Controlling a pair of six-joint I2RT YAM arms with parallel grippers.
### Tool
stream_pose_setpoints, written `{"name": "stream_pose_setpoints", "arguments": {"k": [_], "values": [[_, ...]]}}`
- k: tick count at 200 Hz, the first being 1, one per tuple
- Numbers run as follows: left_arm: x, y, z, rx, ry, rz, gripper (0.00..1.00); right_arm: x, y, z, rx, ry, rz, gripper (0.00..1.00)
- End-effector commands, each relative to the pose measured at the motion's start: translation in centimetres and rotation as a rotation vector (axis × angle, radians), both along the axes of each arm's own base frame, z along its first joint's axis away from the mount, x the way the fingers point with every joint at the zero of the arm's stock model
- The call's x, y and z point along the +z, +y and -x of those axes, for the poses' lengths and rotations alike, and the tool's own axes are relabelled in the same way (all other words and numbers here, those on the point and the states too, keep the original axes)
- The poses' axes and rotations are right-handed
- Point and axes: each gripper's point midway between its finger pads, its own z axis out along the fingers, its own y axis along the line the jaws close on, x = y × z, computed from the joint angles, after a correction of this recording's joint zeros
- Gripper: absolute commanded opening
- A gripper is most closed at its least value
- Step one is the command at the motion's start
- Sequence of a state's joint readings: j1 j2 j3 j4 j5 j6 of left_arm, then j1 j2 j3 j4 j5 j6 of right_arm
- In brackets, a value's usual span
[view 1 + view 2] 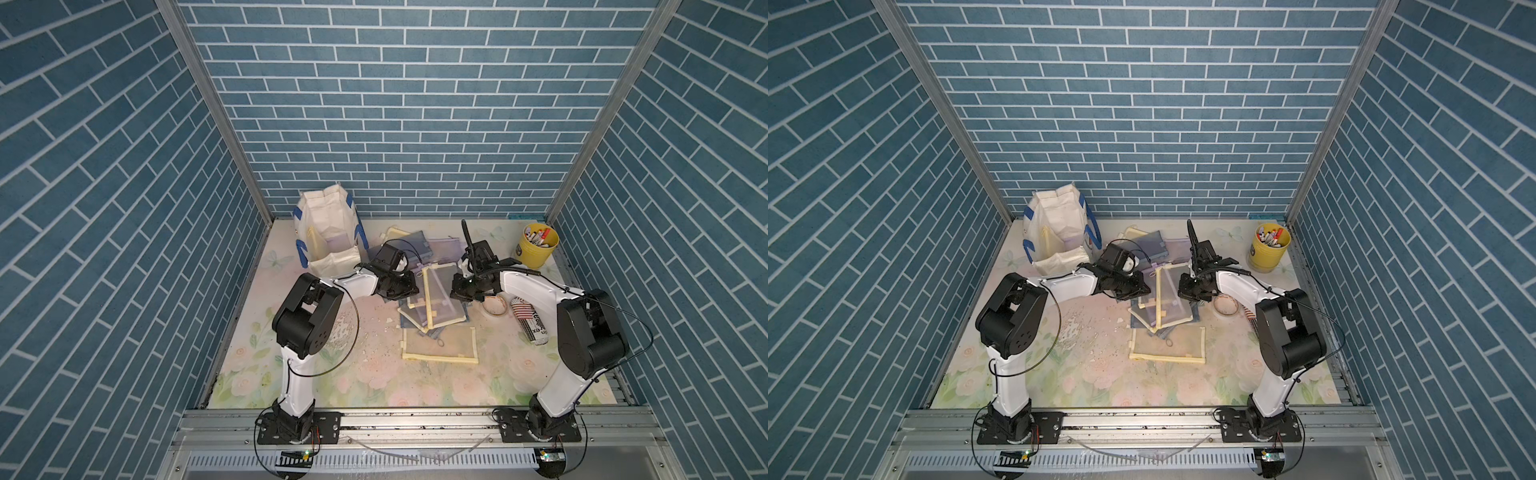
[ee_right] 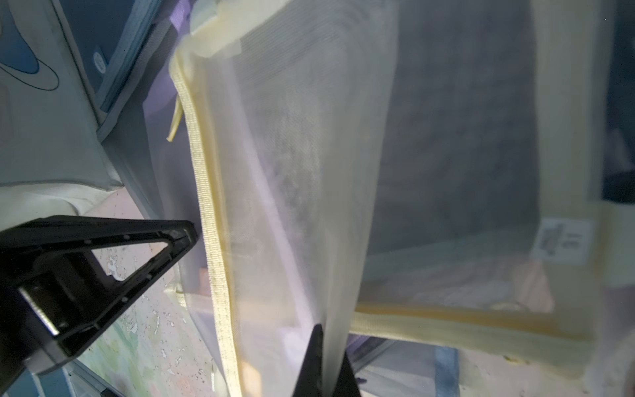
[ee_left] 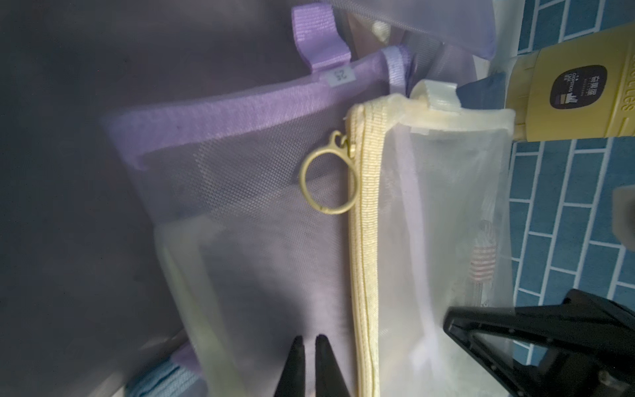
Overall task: Put the pencil pouch into the canvas bag
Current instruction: Pick up the pencil pouch.
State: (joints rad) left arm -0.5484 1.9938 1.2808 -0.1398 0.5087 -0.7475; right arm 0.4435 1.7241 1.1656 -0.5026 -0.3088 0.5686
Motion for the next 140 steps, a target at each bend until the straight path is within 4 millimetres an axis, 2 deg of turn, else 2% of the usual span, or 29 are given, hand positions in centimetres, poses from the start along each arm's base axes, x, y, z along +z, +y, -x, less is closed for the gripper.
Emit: {"name": "stream_pose_setpoints", "arguments": {"k": [1,24,39,47,73,93,114,140], "values": [[-1.4,0.2,0.1,-0.011,0.012,-0.04,0.09,0.6,-1.5,1.2,0.0,-0.01,0.062,0.07],[-1.2,0.3,0.1,-0.022,0.004,-0.046,0.09,1.6,-1.6,1.4,0.002,-0.03,0.057,0.0],[0.3,0.3,0.0,-0.037,-0.029,-0.045,0.12,3.1,-1.1,1.3,0.011,-0.067,0.014,0.0],[1.7,0.2,-0.1,-0.044,-0.057,-0.033,0.2,4.2,-0.6,1.2,0.02,-0.097,-0.021,0.0],[7.2,-0.3,0.4,-0.071,-0.149,0.066,0.58,8.4,0.7,0.9,0.052,-0.21,-0.141,0.0],[11.6,-0.5,1.3,-0.075,-0.223,0.183,0.78,11.8,1.8,1.0,0.086,-0.286,-0.234,0.0],[15.5,-0.6,2.4,-0.076,-0.29,0.3,0.89,15.2,3.2,1.4,0.138,-0.35,-0.353,0.0],[18.6,-0.4,3.5,-0.084,-0.344,0.386,0.96,19.3,5.2,2.0,0.208,-0.412,-0.53,0.0]]}}
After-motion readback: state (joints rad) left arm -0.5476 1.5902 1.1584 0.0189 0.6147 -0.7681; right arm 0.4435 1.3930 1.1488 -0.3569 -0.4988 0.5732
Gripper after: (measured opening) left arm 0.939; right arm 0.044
